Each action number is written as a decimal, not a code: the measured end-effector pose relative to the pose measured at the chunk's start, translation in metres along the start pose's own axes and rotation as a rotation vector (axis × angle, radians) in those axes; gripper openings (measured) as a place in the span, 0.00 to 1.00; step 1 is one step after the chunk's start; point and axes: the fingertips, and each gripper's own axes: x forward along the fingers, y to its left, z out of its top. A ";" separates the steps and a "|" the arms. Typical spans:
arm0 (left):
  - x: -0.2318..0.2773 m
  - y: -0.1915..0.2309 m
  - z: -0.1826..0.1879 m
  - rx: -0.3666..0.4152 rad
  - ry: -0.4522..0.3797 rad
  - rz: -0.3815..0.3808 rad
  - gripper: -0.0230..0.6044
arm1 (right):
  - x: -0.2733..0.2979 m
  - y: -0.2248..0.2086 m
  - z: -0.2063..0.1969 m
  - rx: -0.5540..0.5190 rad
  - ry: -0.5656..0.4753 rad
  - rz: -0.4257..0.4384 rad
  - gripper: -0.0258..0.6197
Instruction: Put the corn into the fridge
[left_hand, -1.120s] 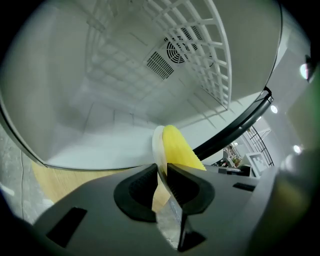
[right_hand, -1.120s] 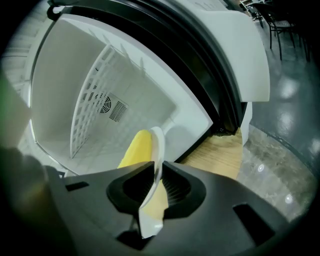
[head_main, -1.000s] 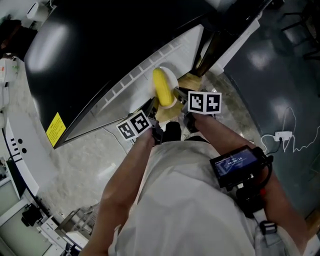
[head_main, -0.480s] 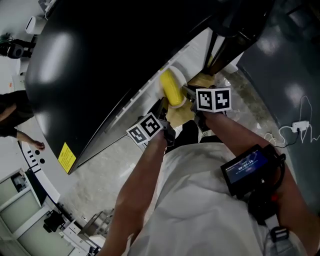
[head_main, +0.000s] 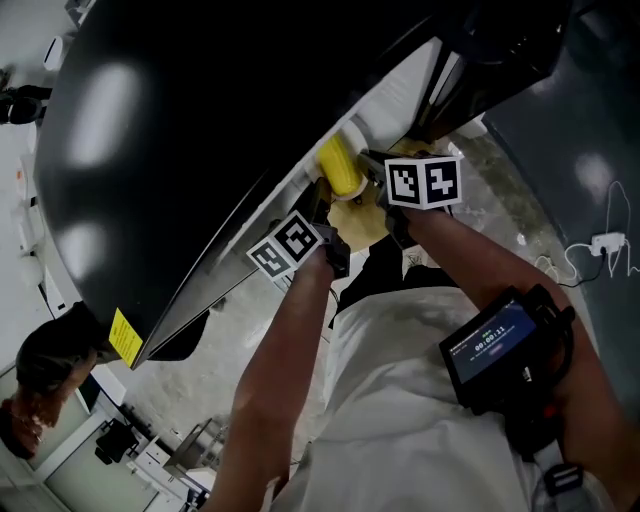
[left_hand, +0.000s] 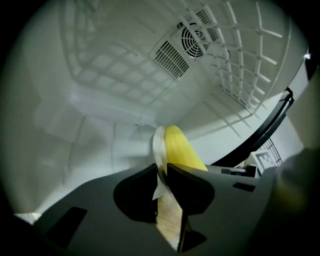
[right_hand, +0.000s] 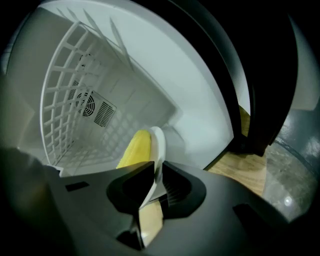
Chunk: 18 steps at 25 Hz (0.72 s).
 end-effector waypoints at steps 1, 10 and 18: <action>0.004 0.005 0.006 -0.002 -0.002 0.002 0.14 | 0.008 0.000 0.004 0.000 0.000 -0.003 0.12; 0.052 0.037 0.034 -0.003 0.003 0.060 0.14 | 0.066 -0.019 0.033 -0.010 0.015 -0.027 0.12; 0.041 0.041 0.038 0.080 0.017 0.137 0.14 | 0.067 -0.002 0.037 -0.122 0.040 -0.067 0.12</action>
